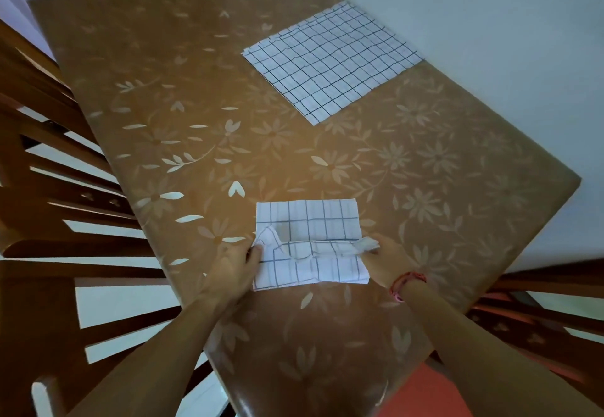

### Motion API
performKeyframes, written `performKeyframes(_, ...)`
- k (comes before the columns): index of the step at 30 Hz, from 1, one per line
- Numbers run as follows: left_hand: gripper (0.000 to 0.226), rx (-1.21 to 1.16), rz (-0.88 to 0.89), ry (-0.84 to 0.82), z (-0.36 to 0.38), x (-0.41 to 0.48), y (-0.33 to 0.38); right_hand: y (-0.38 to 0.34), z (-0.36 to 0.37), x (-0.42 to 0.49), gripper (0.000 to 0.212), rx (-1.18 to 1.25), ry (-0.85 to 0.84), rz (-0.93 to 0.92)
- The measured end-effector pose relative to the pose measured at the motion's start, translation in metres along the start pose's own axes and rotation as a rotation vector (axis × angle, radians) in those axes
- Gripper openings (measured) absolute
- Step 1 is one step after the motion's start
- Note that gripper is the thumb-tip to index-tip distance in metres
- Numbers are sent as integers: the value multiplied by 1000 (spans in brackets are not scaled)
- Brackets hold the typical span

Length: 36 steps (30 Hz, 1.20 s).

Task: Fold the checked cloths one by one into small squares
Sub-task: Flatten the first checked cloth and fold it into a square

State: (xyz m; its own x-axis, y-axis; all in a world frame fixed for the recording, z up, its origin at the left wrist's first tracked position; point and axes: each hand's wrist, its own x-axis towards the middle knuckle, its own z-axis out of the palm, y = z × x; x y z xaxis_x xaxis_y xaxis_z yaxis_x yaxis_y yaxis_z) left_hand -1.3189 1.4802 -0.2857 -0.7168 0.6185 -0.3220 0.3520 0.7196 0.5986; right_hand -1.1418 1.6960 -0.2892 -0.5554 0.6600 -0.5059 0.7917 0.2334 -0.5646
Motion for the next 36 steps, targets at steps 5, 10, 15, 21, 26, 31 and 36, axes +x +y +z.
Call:
performKeyframes(5, 29, -67, -92, -31, 2, 15, -6, -8, -2, 9, 37, -8, 62, -8)
performKeyframes(10, 24, -219, -153, -39, -2, 14, 3, -6, -2, 17, 40, 6, 48, 41)
performKeyframes(15, 15, -423, -276, -97, -8, 4, 1, -1, -13, 9, 18, 201, -29, 62)
performKeyframes(21, 19, -460, -326, -209, -6, -17, -5, 16, -19, -6, 34, 261, -198, 15)
performKeyframes(26, 12, -437, -273, -200, -5, -31, -5, 22, -16, -13, 34, -32, -108, -96)
performKeyframes(31, 13, -585, -294, -130, -4, -32, -5, 13, -14, -25, 33, 44, -75, -57)
performKeyframes(36, 18, -547, -272, -64, -4, -37, -6, 1, -14, -38, 18, 401, -204, 98)
